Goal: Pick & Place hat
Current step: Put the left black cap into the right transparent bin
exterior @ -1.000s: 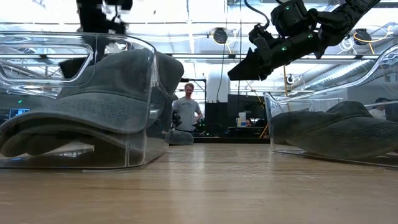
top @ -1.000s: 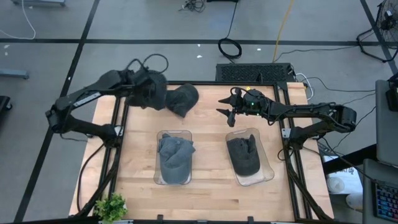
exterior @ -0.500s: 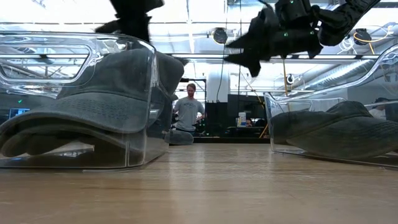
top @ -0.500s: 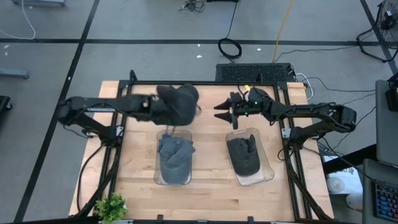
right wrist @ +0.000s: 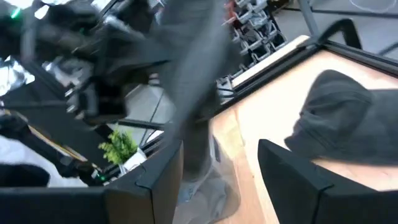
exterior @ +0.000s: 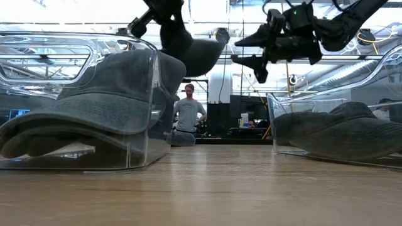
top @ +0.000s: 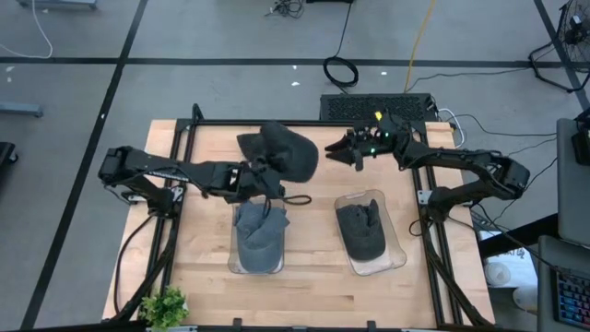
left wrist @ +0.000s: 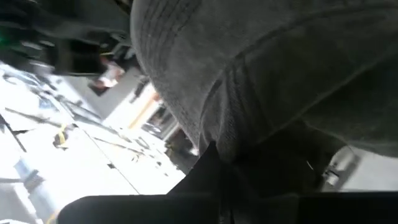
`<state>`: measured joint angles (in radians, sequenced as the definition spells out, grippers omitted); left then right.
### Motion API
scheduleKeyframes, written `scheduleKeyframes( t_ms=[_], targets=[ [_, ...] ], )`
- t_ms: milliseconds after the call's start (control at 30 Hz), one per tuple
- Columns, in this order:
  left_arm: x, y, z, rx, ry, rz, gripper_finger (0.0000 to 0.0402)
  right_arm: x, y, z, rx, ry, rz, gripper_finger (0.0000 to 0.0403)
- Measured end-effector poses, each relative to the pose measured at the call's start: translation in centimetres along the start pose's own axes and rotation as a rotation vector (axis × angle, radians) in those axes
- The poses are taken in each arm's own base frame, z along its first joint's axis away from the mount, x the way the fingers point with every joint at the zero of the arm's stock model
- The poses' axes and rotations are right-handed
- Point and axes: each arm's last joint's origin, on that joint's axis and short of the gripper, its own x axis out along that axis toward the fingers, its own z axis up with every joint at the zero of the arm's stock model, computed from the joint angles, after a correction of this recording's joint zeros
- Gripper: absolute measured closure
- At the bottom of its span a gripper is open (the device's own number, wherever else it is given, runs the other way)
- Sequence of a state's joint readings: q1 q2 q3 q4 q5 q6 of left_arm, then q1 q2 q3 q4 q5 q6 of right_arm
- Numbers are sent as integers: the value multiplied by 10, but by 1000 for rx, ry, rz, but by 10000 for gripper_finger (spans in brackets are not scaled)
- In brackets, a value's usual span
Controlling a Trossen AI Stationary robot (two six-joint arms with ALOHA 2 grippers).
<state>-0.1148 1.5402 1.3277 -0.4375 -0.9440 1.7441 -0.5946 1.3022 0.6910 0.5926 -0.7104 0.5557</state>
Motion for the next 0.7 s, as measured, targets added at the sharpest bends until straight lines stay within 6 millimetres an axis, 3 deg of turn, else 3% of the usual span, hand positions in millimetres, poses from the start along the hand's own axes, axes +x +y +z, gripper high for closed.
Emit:
scheduleKeyframes(
  t_ms=[133,267,400,700],
  targets=[
    [-10,6,7,-11,-36,55,396,-5,-9,2,39,14,9,206],
    [-14,7,13,-8,-107,73,392,-3,1,5,31,19,118,206],
    [-8,7,24,23,-117,78,396,2,13,5,34,39,227,206],
    [2,10,40,73,-141,112,395,10,20,-3,53,73,233,206]
  ],
)
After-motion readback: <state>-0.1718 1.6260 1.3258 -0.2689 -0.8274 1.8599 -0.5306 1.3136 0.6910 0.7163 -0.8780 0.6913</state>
